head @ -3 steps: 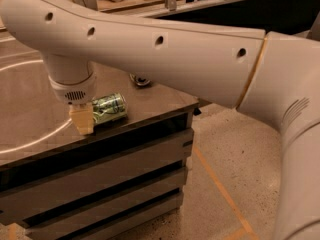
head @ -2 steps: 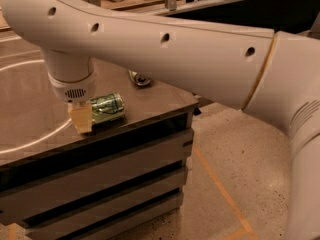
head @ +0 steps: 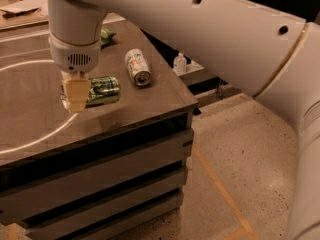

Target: Place green can upright

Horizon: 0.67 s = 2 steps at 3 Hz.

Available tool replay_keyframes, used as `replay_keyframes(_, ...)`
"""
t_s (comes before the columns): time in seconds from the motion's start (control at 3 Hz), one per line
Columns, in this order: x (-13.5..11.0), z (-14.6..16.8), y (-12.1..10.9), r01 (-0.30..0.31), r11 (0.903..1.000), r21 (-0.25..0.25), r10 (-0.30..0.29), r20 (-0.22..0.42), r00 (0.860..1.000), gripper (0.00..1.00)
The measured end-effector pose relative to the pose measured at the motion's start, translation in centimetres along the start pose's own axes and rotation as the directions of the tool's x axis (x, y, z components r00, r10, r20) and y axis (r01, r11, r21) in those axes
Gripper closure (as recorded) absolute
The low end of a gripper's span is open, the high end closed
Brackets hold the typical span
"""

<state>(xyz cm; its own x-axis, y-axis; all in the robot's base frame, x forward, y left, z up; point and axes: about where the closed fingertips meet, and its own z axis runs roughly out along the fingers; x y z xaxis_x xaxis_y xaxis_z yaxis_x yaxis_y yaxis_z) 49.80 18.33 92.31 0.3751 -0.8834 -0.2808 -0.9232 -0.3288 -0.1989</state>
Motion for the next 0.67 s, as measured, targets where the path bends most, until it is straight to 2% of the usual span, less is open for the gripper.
replay_keyframes(0.33, -1.3, -2.9, -1.2, 0.011, 0.9994, -0.032, -0.007, 0.126, 0.992, 1.00)
replay_keyframes(0.67, -2.6, -5.7, -2.5, 0.012, 0.9977, -0.067, 0.011, 0.331, 0.944, 1.00)
